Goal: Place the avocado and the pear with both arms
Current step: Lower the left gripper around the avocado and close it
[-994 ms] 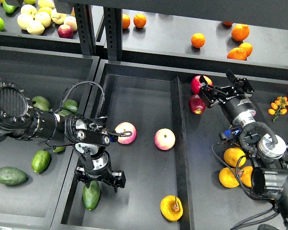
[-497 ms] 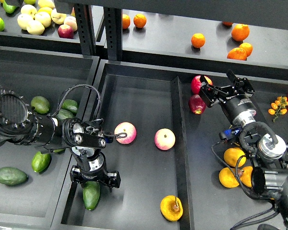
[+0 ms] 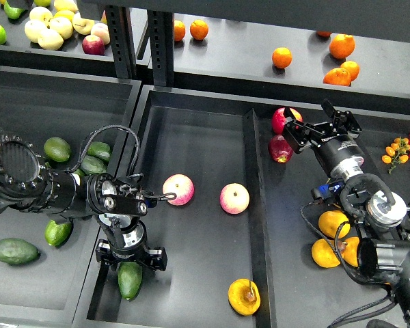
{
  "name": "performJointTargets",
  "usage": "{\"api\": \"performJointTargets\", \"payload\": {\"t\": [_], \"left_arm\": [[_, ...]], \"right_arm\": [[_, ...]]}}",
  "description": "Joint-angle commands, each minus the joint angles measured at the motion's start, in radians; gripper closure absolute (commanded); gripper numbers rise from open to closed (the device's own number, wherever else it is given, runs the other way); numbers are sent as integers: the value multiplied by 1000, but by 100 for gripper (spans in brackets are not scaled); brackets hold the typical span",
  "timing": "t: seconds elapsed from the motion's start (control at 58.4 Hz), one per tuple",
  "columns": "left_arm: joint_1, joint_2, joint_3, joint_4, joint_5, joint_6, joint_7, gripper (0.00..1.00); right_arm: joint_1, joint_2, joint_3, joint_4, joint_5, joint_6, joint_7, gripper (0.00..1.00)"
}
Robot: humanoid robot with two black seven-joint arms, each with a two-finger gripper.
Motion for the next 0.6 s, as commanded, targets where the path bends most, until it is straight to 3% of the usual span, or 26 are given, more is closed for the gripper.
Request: {"api": "performJointTargets", "payload": {"t": [0.0, 0.206, 0.257, 0.326, 0.36, 0.583], "left_arm": [[6, 0, -7, -1, -4, 0, 0, 10], [6, 0, -10, 0, -20, 0, 0, 42], [6, 0, -12, 2, -45, 0, 0, 54], [3, 0, -10, 0, -109, 0, 0, 81], [1, 0, -6, 0, -141, 0, 0, 88], [-60, 0, -3, -18, -185, 0, 0, 92]], "right_arm": [[0, 0, 0, 2, 2, 0, 0, 1], [0, 0, 0, 2, 2, 0, 0, 1], [0, 0, 0, 2, 4, 2, 0, 1], [0, 0, 0, 2, 4, 2, 0, 1], [0, 0, 0, 2, 5, 2, 0, 1], [1, 0, -14, 0, 16, 2, 0, 1]]}}
